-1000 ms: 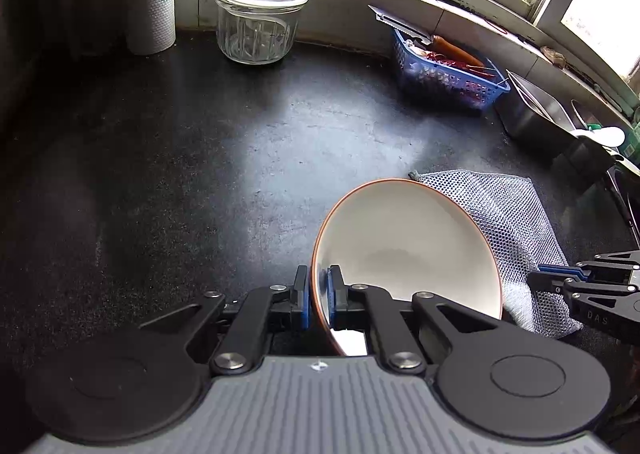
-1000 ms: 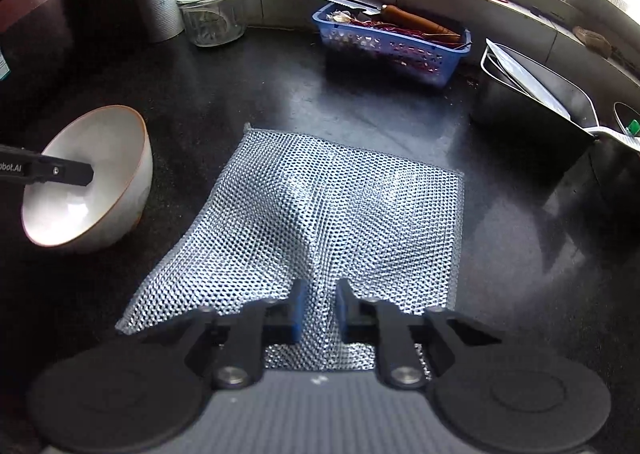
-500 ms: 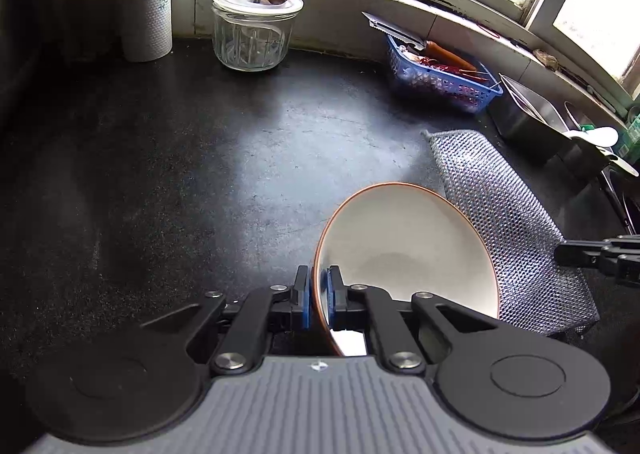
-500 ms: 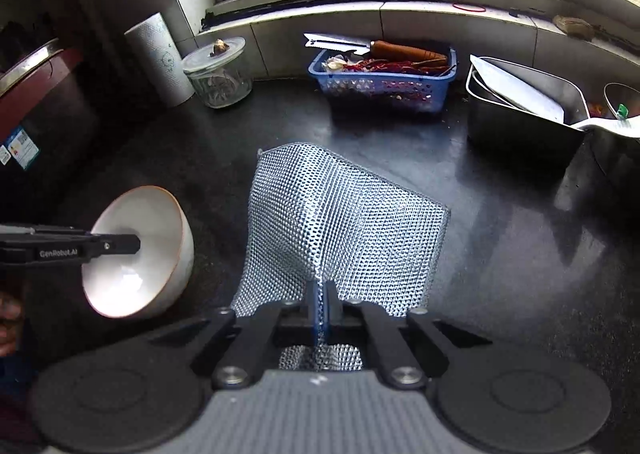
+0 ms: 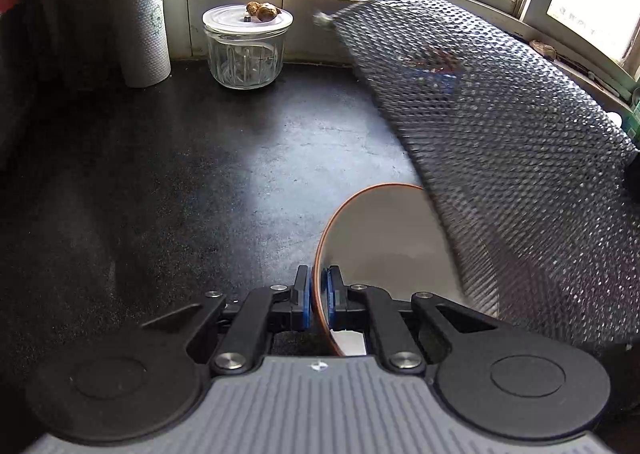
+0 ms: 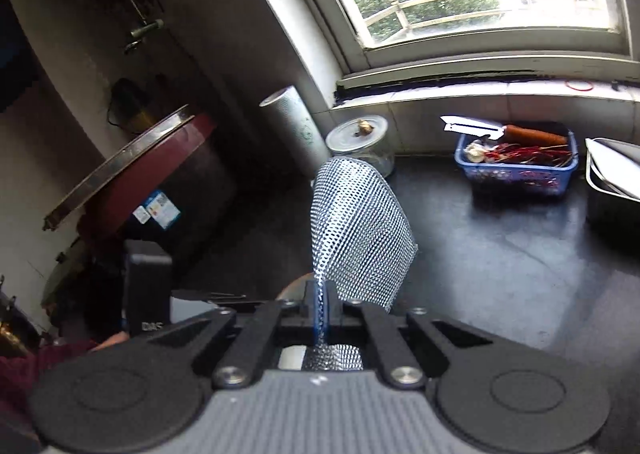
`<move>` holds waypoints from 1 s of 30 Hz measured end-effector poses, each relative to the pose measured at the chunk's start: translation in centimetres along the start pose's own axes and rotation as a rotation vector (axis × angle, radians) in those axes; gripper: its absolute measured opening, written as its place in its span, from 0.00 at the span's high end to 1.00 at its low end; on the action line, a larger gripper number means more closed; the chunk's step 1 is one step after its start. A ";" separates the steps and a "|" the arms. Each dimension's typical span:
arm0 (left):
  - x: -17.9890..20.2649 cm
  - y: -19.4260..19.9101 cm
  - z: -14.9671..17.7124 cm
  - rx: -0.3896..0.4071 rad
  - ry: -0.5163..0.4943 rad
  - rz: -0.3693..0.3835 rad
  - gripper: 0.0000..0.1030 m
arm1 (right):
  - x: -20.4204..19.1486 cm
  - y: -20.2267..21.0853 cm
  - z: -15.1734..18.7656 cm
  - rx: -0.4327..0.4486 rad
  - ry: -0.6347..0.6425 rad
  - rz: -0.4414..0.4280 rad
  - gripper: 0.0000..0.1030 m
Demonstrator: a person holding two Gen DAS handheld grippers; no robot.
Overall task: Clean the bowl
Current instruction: 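Lift the mesh cloth with the right tool and bring it to the bowl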
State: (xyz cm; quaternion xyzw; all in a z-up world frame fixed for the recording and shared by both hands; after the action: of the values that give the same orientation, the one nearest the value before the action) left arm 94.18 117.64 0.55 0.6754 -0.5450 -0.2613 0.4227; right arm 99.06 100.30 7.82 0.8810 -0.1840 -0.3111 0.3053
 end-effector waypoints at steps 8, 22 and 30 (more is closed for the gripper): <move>-0.3 0.0 0.2 -0.007 0.004 0.011 0.93 | 2.2 -8.0 2.2 -0.182 0.027 0.063 0.98; -0.1 0.0 0.0 -0.004 -0.026 0.026 0.93 | 2.8 -13.5 2.5 -0.373 0.217 0.132 0.98; -0.8 -0.3 0.2 -0.020 -0.001 0.032 0.93 | 2.6 -13.4 2.0 -0.364 0.310 0.088 0.95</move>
State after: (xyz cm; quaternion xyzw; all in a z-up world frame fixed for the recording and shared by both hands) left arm 93.93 118.33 0.12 0.6622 -0.5534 -0.2602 0.4331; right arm 101.47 108.11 -3.31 0.8399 -0.1140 -0.1865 0.4968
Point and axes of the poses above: each gripper's, at about its wrist camera, not at the fingertips, and y roughly against the way its jaws point, x to its right, z to its underside, the point moved 6 cm from there along -y, roughly the way its jaws point, and after that the axes turned 6 degrees about -x, right-handed, at the moved point
